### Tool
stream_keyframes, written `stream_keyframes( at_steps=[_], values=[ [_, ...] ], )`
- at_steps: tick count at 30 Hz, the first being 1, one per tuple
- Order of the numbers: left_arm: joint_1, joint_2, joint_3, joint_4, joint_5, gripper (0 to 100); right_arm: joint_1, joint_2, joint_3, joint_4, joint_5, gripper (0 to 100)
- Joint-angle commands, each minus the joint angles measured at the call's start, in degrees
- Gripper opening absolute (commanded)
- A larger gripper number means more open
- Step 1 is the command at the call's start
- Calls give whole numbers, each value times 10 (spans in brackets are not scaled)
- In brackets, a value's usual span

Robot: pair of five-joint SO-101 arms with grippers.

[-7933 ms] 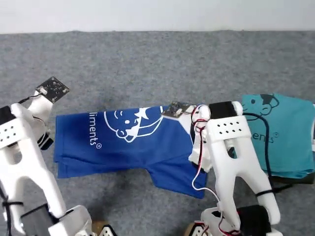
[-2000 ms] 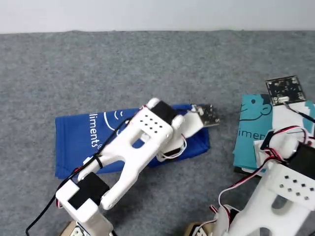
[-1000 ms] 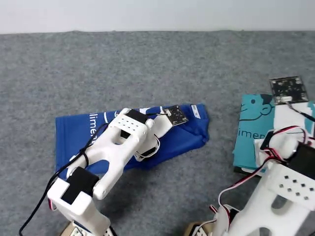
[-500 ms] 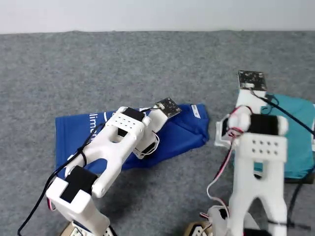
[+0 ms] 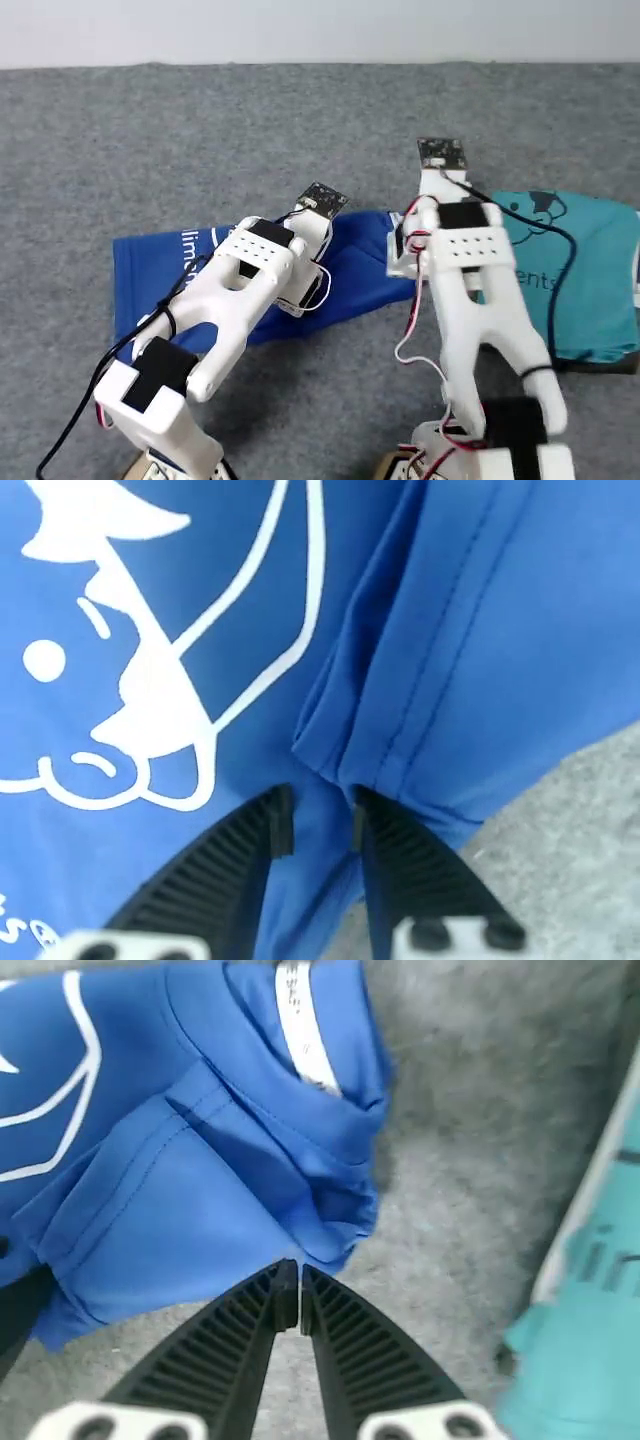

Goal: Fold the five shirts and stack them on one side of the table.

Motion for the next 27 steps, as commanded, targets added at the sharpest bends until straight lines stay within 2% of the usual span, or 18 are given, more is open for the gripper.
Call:
stream_keyframes(
  at_steps=[1, 7, 13, 19, 27],
  values=[
    [-3, -3, -16, -15, 9, 108, -18, 46, -6, -18, -60, 9],
    [-1, -3, -16, -15, 9, 108, -8, 150, -6, -89, -64, 9],
    [1, -4, -14, -13, 9, 108, 64, 210, -8, -122, -63, 9],
    [-3, -5, -18, -6, 5, 108, 109, 202, -8, -124, -22, 9],
    [-3, -5, -76, 59, 3, 107, 118, 162, -8, -124, -19, 9]
  ],
)
